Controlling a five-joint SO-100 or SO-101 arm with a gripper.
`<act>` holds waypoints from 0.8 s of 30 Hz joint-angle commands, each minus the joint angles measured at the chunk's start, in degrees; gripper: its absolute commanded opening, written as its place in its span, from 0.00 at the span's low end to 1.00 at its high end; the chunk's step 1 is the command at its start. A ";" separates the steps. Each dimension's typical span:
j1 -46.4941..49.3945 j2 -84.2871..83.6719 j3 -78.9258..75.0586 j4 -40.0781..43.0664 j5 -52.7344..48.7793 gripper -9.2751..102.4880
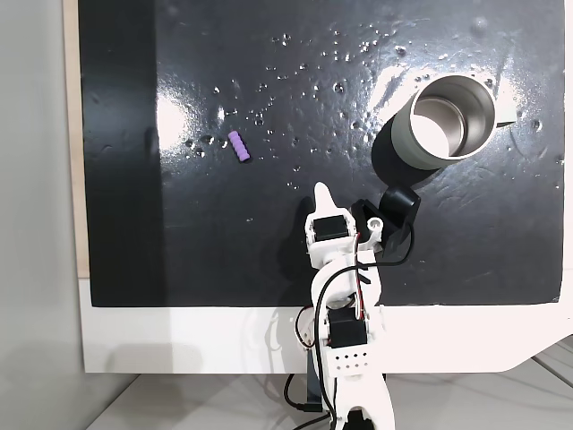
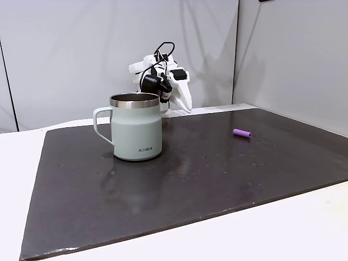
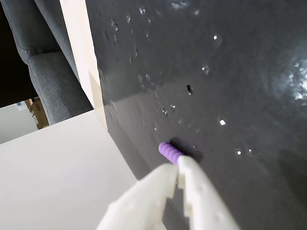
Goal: Grasp a pengrip and put it in the cup.
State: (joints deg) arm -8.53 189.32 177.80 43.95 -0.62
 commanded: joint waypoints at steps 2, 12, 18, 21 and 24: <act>-0.79 0.62 -0.18 0.00 -4.04 0.08; -1.23 0.62 -0.18 0.00 -4.13 0.08; -2.02 0.62 -0.26 0.00 -4.48 0.08; -2.29 0.62 -0.26 0.00 -5.45 0.08; -2.55 0.62 -1.14 0.00 -7.03 0.08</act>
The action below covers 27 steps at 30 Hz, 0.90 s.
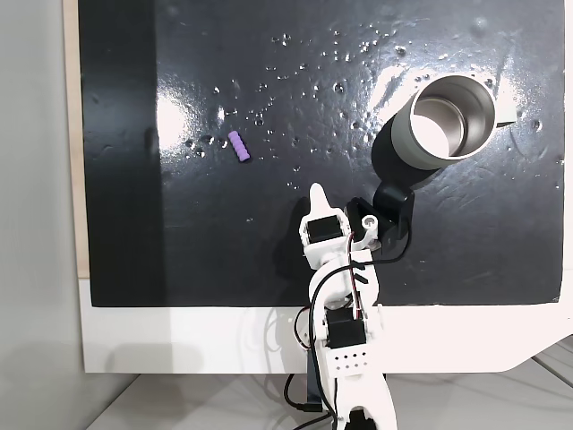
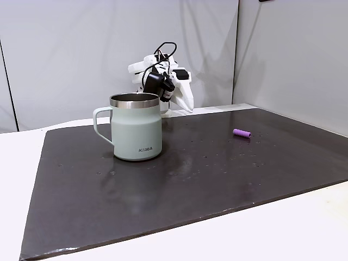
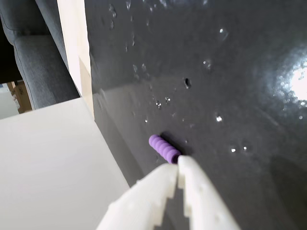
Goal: Grasp a pengrip and put it in the cup.
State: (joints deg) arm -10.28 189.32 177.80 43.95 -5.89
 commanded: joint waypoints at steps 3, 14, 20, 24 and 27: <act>-0.62 0.62 -3.43 0.00 -3.78 0.08; -2.37 -17.75 -18.46 -1.23 -6.06 0.08; -2.29 -41.75 -33.57 -4.22 -5.80 0.08; -4.31 -56.25 -42.54 -5.89 -5.80 0.08; -5.71 -67.94 -50.36 -5.36 -6.33 0.08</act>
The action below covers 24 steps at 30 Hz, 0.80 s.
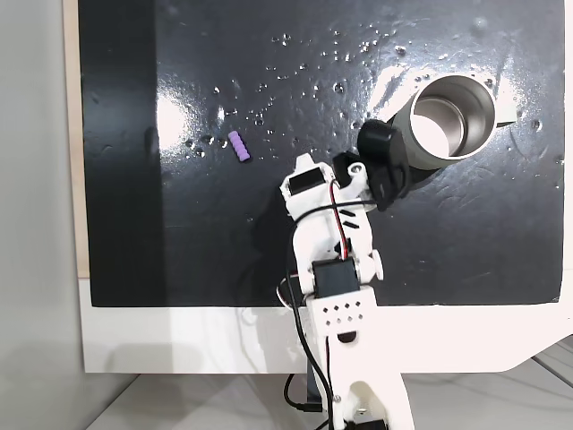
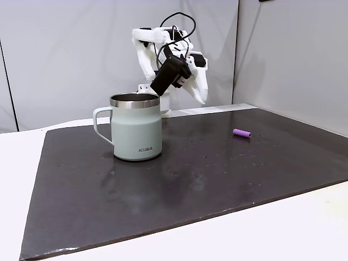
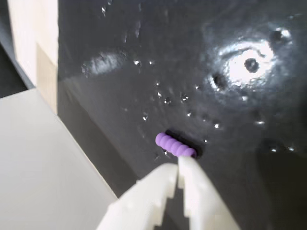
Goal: Grasp a pengrip and put it in the cup.
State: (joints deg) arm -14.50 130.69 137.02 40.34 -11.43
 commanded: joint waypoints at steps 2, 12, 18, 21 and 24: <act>-2.37 -15.73 -14.33 0.70 -5.19 0.08; -9.14 -29.27 -25.84 2.64 -19.60 0.08; -12.83 -32.61 -28.74 2.46 -30.32 0.08; -13.80 -32.78 -29.18 2.37 -35.77 0.08; -13.97 -32.43 -29.71 2.37 -40.17 0.08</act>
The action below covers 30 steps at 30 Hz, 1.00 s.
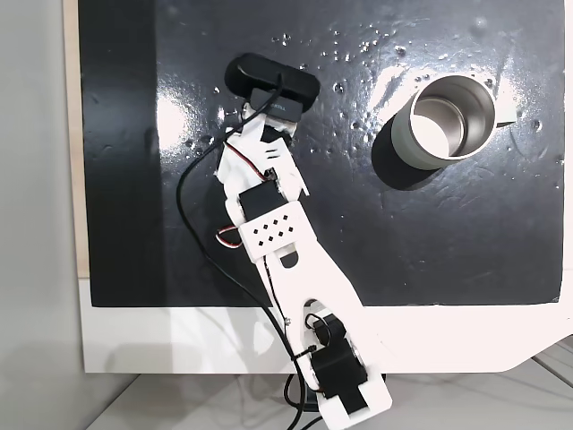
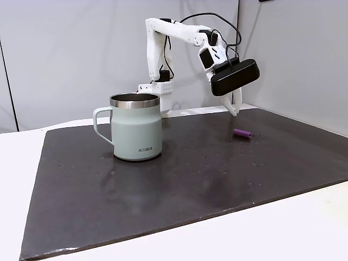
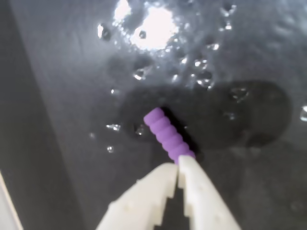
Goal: Grasp a pengrip and put it in the cup.
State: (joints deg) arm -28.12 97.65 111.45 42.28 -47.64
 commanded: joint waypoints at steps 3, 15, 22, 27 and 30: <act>-0.09 1.58 -4.31 0.44 -8.44 0.09; 0.44 -0.97 -7.73 2.72 -22.41 0.16; 0.53 -7.47 -13.71 9.05 -26.46 0.24; -0.18 -11.78 -16.08 11.51 -29.62 0.27; -0.53 -13.97 -16.96 12.22 -31.46 0.28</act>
State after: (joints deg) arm -28.39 84.02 99.05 53.61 -77.26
